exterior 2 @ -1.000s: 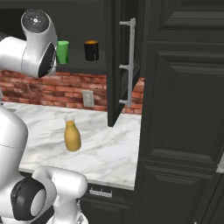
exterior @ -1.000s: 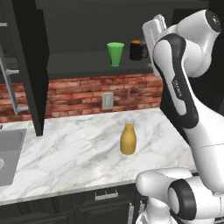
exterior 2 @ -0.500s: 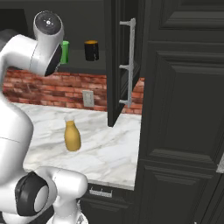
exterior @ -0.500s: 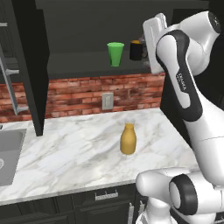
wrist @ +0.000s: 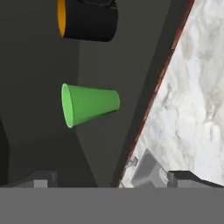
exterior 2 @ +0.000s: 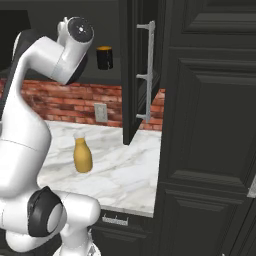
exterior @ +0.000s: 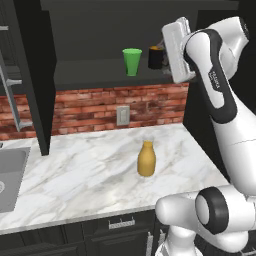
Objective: There is a tray on the dining counter. Grab the cup, mug, and pitcher and place them on the tray. The pitcher may be placed next to the tray if it cannot fit the tray.
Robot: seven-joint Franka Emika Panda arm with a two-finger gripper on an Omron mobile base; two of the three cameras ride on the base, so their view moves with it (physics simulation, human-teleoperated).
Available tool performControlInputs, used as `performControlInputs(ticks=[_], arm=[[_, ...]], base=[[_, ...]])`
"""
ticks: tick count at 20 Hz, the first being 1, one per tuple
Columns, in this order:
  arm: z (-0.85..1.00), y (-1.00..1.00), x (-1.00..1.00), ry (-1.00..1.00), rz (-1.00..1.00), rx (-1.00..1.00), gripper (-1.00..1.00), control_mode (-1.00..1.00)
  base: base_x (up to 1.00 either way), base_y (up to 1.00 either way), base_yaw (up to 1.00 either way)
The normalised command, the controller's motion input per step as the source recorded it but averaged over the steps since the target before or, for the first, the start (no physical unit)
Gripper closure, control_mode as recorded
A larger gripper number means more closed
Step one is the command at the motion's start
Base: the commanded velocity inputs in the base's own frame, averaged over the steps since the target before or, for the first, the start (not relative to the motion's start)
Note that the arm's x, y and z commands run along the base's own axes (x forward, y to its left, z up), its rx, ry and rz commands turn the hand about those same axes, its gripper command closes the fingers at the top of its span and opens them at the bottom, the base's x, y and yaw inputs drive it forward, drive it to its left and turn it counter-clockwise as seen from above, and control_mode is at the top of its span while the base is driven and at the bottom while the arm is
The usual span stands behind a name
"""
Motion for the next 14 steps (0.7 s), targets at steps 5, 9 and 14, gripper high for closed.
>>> performControlInputs(ticks=[5, 9, 14], arm=[[-0.13, 0.05, 0.30, 0.00, 0.02, 0.00, -1.00, -1.00], [-0.05, 0.05, 0.27, 0.00, 0.00, 0.00, -1.00, -1.00], [-0.01, 0.20, 0.23, 0.00, 0.00, 0.00, -1.00, -1.00]], base=[[0.00, 0.00, 0.00], [0.00, 0.00, 0.00], [0.00, 0.00, 0.00]])
